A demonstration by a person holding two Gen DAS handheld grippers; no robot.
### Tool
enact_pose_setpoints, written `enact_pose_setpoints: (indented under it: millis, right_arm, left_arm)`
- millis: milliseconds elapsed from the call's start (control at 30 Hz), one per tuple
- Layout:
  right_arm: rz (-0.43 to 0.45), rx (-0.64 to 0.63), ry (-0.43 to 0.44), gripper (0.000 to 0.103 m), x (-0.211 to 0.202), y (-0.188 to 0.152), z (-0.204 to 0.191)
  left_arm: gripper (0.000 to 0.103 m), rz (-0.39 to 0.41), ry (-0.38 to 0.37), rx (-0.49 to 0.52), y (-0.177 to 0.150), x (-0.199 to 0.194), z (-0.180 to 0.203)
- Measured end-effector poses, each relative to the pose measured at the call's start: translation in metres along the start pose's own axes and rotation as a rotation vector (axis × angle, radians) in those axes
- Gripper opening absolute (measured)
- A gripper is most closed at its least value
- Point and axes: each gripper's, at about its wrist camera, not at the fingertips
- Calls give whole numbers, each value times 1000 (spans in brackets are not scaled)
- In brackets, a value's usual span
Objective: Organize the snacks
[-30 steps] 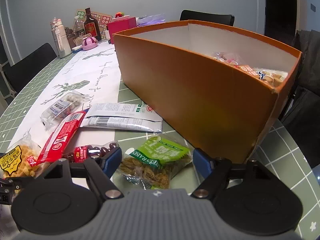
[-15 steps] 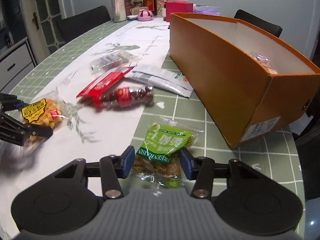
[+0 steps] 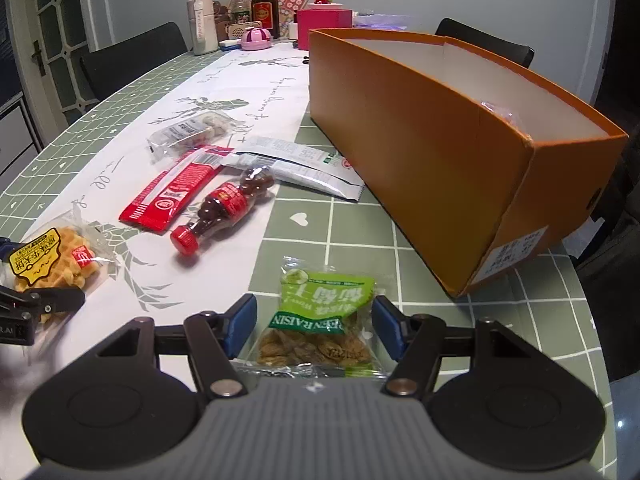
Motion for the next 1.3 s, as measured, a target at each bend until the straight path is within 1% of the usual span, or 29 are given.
enact_pose_setpoints:
  millis: [33,100,233,467,700,800,867,1033,1300]
  right_arm:
    - [-4,8,9,53,0,-1,1]
    - [-1,14,13,52,-2,-2,3]
    - [-5,21,27,50,-7,-5,7]
    - [10,27,40,49,-21,-8,10]
    - [62,31,66,49,-46,-2,13]
    - [99,54,95,49,-61,7,17]
    - [126,47,103,49,-71,15,18]
    - [176,48,122,49,-92,40,31]
    - [215,62,97,49,-104,72,59]
  left_arm:
    - [94,-2,-6,-9,0,0,-1]
    - [90,-3,-3,-33,1,-2,-3]
    - [87,-4,3,-62,0,-5,-5]
    - [86,17,3,-54,2,-20,-1]
    - [86,60,4,-10,19,-37,3]
    - [86,81,-1,17,32,-40,7]
    - [86,101,-1,33,44,-42,10]
    - [86,163,-12,81,81,-44,22]
    - [86,214,-69,161,133,-32,43]
Point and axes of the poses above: each gripper's, at about its wrist camera, not at the fingertips, and x roughly the way its jaws point, z to its right, y to its top, and after that the axes turned 12 degrees about x, right-handed
